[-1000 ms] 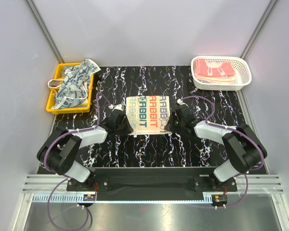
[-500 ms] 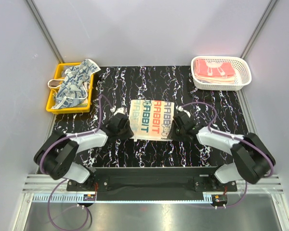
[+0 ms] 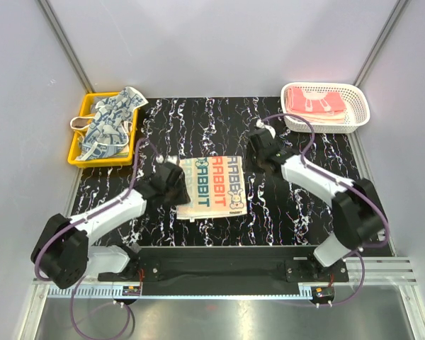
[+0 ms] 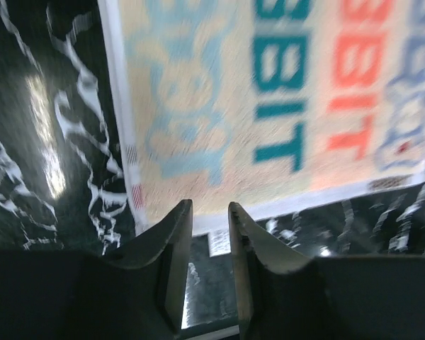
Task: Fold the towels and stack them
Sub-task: Fold the towel
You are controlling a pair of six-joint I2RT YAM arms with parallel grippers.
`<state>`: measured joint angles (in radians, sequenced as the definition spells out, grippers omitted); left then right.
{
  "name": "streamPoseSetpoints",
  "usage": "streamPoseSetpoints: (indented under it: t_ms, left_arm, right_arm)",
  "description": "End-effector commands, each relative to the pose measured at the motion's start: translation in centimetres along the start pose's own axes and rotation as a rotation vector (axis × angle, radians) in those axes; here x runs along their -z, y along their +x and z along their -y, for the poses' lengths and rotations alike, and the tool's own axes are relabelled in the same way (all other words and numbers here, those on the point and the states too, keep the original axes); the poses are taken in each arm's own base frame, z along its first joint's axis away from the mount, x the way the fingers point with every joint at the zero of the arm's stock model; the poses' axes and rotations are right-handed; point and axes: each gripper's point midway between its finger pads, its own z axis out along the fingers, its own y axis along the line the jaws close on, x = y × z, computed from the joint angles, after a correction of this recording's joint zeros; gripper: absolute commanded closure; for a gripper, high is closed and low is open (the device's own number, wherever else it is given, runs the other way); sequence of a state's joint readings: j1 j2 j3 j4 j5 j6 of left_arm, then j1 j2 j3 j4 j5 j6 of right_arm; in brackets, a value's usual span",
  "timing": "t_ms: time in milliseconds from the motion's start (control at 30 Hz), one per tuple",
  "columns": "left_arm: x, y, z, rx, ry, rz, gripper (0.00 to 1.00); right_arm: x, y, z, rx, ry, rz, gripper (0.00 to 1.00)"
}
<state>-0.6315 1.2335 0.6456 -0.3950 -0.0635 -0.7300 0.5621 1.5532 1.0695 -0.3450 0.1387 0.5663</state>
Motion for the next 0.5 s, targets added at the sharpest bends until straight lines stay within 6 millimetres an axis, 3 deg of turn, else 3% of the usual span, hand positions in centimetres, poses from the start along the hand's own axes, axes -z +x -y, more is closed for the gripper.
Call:
streamPoseSetpoints:
  t_ms: [0,67,100,167,200,233,333,367,467]
  left_arm:
    - [2.6,-8.3,2.9,0.003,0.055,0.178,0.67]
    - [1.8,-10.6,2.9,0.032,0.062,0.172,0.68]
    - [1.6,-11.7,3.4,0.029,0.084,0.179,0.68]
    - [0.3,-14.2,3.6,0.048,0.084,0.176,0.70]
    - [-0.1,-15.3,4.1,0.043,0.105,0.191,0.71]
    - [-1.5,-16.0,4.5,0.046,0.118,0.167,0.71]
    - [-3.1,-17.9,4.6,0.052,0.143,0.150,0.75]
    - [-4.6,-17.8,3.9,0.059,0.123,0.121,0.76]
    - [-6.5,-18.3,2.9,0.066,0.106,0.096,0.76]
  right_arm:
    - [-2.7,-2.2,-0.5,0.041,-0.002,0.020,0.65]
    - [-3.6,-3.6,-1.9,0.051,-0.038,0.023,0.66]
    - [-5.0,-3.2,-2.0,0.061,-0.034,-0.001,0.67]
    - [-5.9,-4.2,-3.2,0.066,-0.062,0.006,0.68]
    - [-7.1,-3.6,-3.1,0.070,-0.055,-0.023,0.69]
    - [-7.4,-4.3,-3.9,0.069,-0.073,-0.017,0.69]
    - [-9.0,-4.2,-4.1,0.072,-0.071,-0.039,0.70]
    - [-9.4,-4.1,-4.3,0.076,-0.071,-0.044,0.70]
    - [-11.2,-3.2,-3.6,0.082,-0.049,-0.079,0.70]
